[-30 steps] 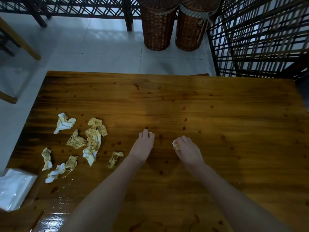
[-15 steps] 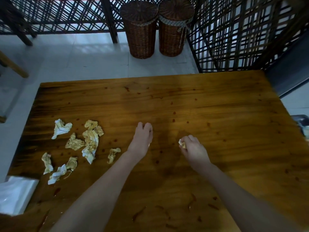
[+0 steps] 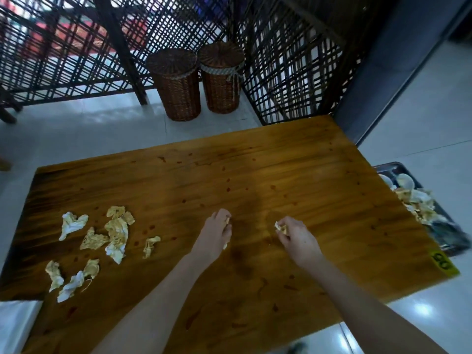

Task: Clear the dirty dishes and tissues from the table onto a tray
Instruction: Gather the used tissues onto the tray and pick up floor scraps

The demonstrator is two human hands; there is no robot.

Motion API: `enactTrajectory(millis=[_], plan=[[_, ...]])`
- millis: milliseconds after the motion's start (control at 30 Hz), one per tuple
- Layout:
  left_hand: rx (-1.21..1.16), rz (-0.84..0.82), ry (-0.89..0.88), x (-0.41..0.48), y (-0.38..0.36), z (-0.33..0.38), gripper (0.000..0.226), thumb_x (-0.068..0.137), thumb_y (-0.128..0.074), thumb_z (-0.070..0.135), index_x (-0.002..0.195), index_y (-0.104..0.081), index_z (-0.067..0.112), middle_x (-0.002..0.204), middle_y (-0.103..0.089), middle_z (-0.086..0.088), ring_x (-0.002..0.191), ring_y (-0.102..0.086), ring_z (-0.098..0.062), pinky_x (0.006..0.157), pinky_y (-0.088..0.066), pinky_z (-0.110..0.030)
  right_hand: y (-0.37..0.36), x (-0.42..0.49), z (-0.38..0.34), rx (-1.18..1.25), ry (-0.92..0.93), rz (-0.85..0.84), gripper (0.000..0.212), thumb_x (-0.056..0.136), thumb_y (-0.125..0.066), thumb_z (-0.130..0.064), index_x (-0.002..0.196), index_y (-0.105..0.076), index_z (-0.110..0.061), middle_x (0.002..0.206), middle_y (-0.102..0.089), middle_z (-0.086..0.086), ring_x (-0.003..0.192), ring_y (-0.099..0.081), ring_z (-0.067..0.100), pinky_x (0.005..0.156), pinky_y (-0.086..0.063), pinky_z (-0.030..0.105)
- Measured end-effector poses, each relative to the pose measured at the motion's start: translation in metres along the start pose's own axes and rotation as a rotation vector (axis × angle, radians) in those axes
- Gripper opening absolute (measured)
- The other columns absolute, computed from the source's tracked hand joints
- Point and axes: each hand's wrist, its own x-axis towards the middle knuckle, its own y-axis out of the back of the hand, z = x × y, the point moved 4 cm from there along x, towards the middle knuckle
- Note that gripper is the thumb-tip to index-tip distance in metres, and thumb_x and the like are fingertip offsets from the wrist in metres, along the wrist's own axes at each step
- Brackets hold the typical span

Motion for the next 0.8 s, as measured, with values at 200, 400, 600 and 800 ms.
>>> enactTrajectory(millis=[200, 400, 600, 800], plan=[[-0.005, -0.095, -0.085, 0.008, -0.033, 0.072, 0.018, 0.099, -0.044, 0.017, 0.115, -0.040, 0.024, 0.097, -0.048, 0.002, 0.080, -0.050, -0.015, 0.065, -0.042, -0.026, 0.048, -0.025, 0.056, 0.108, -0.084, 0.087, 0.020, 0.094, -0.055, -0.027, 0.112, -0.057, -0.018, 0.105, -0.057, -0.003, 0.096, -0.054, 0.011, 0.075, -0.047, 0.023], [0.025, -0.161, -0.096, 0.018, -0.097, 0.162, 0.023, 0.100, -0.044, 0.018, 0.123, -0.041, 0.019, 0.103, -0.050, 0.000, 0.085, -0.054, -0.017, 0.068, -0.042, -0.026, 0.099, -0.065, 0.155, 0.167, -0.165, 0.124, 0.016, 0.092, -0.058, -0.022, 0.107, -0.058, -0.015, 0.103, -0.058, 0.000, 0.092, -0.057, 0.015, 0.078, -0.049, 0.027], [0.040, -0.197, -0.155, 0.025, -0.173, 0.253, 0.018, 0.100, -0.044, 0.014, 0.118, -0.044, 0.013, 0.105, -0.053, -0.008, 0.090, -0.056, -0.022, 0.080, -0.050, -0.037, 0.149, -0.105, 0.270, 0.182, -0.296, 0.156, 0.016, 0.092, -0.058, -0.021, 0.106, -0.057, -0.013, 0.106, -0.058, 0.004, 0.092, -0.058, 0.020, 0.075, -0.050, 0.034], [0.045, -0.225, -0.167, 0.033, -0.246, 0.325, 0.020, 0.099, -0.046, 0.016, 0.119, -0.044, 0.014, 0.103, -0.054, -0.006, 0.090, -0.058, -0.020, 0.077, -0.048, -0.030, 0.189, -0.140, 0.358, 0.192, -0.370, 0.186, 0.015, 0.091, -0.059, -0.020, 0.103, -0.057, -0.012, 0.096, -0.060, 0.004, 0.086, -0.058, 0.022, 0.070, -0.048, 0.035]])
